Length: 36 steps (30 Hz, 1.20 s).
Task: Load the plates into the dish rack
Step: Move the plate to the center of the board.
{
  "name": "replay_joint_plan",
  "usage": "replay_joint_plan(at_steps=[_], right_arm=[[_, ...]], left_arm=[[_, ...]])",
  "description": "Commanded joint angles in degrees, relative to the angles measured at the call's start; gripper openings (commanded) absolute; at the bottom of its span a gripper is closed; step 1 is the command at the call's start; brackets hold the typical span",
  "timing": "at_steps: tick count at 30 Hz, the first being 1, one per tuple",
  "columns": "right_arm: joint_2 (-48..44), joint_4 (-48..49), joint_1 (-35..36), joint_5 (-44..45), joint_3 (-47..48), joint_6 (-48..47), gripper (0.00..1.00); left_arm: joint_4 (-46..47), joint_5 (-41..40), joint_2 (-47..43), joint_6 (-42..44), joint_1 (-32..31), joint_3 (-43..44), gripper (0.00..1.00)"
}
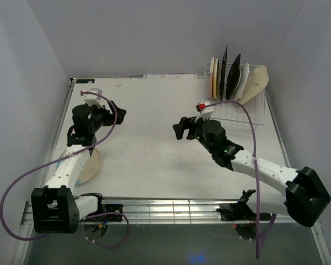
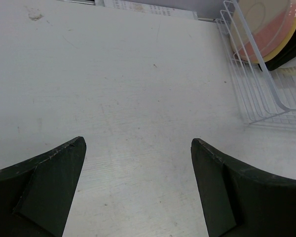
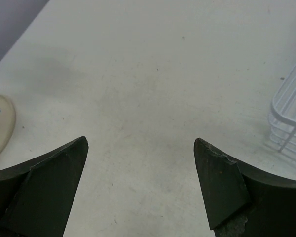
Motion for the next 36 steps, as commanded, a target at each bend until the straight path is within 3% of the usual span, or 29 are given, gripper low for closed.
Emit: replay_joint_plan(at_steps=[1, 8, 20, 26, 36], right_arm=[[4.68, 1.97, 3.17, 2.45, 3.9, -3.55, 0.93], [7.77, 2.14, 4.51, 2.36, 5.23, -4.7, 0.94], [8.3, 0.91, 4.5, 1.83, 6.28, -5.4, 0.95], [7.86, 0.82, 4.59, 2.88, 6.11, -5.58, 0.95], [7.68, 0.74, 4.5, 3.68, 6.11, -5.84, 0.96]], left_arm=[[-2.18, -5.49, -1.44, 3.61, 0.64, 2.49, 0.98], [-7.11, -8.67, -8.02, 19.16, 4.59, 0.3, 0.98], [-37.15, -1.29, -13.04, 45.96, 10.84, 1.88, 0.98], [-42.53, -6.02, -14.97, 50.11, 10.84, -2.33, 0.91], [-53.96, -1.37, -13.31, 55.3, 10.84, -3.48, 0.9]])
